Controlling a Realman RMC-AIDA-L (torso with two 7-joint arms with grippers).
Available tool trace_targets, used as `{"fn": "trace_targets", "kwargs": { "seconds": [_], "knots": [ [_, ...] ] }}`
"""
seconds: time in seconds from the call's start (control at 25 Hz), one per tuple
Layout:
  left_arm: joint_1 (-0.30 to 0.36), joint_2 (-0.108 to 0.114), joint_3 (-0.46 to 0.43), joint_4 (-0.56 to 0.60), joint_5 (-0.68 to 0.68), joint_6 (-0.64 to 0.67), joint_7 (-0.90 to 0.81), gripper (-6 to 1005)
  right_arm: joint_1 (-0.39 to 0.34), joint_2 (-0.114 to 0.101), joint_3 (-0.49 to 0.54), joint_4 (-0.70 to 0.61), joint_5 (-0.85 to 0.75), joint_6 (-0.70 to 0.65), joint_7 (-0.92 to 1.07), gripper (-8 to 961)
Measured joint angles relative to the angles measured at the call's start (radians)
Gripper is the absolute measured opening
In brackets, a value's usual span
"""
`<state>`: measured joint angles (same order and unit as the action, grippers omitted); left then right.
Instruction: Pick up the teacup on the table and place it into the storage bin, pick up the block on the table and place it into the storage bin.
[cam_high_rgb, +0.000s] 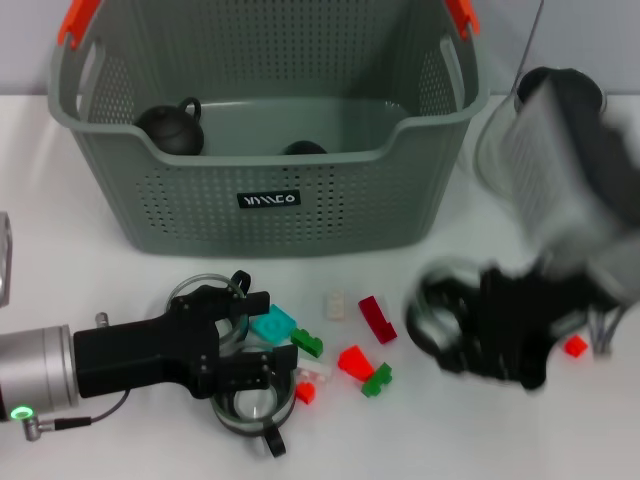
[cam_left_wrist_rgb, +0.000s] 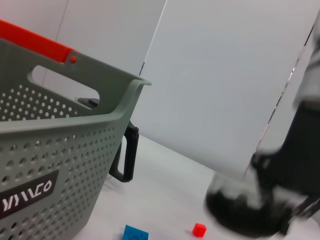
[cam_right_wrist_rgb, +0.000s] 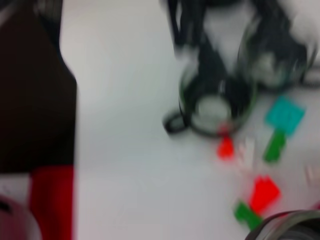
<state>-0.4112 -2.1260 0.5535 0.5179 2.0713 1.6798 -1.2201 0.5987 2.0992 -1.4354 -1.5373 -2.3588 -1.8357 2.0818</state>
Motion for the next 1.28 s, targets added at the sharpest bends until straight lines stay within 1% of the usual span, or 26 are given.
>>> {"fn": "trace_targets", "kwargs": {
  "seconds": [0.08,0.16,0.24,0.32,0.36,0.48,0.56,0.6,0.68,0.8,0.88,1.04,1.28],
  "knots": [
    [0.000,0.000,0.000,0.000,-0.001,-0.001,0.000,866,0.043,-0.001,0.100,-0.060,0.087,-0.068,0.044,69],
    [0.000,0.000,0.000,0.000,-0.001,-0.005,0.000,866,0.099,-0.002,0.200,-0.082,0.173,-0.088,0.082,71],
    [-0.003,0.000,-0.001,-0.001,-0.002,-0.008,0.000,866,0.161,-0.003,0.287,-0.056,0.229,-0.060,0.099,74],
    [-0.004,0.000,-0.001,-0.002,-0.002,-0.009,0.000,867,0.221,-0.003,0.322,0.020,0.242,0.026,0.096,76],
    [-0.004,0.000,-0.002,-0.002,-0.002,-0.009,0.001,867,0.240,-0.005,0.326,0.055,0.242,0.064,0.092,78],
    [-0.004,0.000,-0.001,-0.002,-0.005,-0.010,0.002,867,0.313,-0.011,0.322,0.236,0.225,0.268,0.051,82],
    [-0.005,0.000,-0.002,-0.003,-0.005,-0.010,0.002,867,0.365,-0.012,0.328,0.392,0.216,0.424,-0.017,84],
    [-0.006,0.000,-0.001,-0.003,-0.006,-0.010,0.002,867,0.382,-0.013,0.329,0.450,0.212,0.473,-0.041,85],
    [-0.006,0.000,-0.002,-0.003,-0.008,-0.011,0.002,867,0.421,-0.016,0.327,0.596,0.192,0.626,-0.097,88],
    [-0.007,-0.002,-0.001,-0.004,-0.010,-0.011,0.002,866,0.468,-0.015,0.323,0.779,0.149,0.837,-0.173,92],
    [-0.007,-0.004,-0.001,-0.004,-0.010,-0.011,0.002,866,0.491,-0.009,0.320,0.877,0.127,0.934,-0.227,95],
    [-0.009,-0.005,-0.001,-0.004,-0.014,-0.009,0.002,866,0.499,-0.002,0.278,0.968,0.112,1.043,-0.266,100],
    [-0.007,-0.006,-0.001,-0.004,-0.020,-0.006,0.002,866,0.469,-0.004,0.258,0.973,0.112,1.068,-0.235,108]
  ]
}}
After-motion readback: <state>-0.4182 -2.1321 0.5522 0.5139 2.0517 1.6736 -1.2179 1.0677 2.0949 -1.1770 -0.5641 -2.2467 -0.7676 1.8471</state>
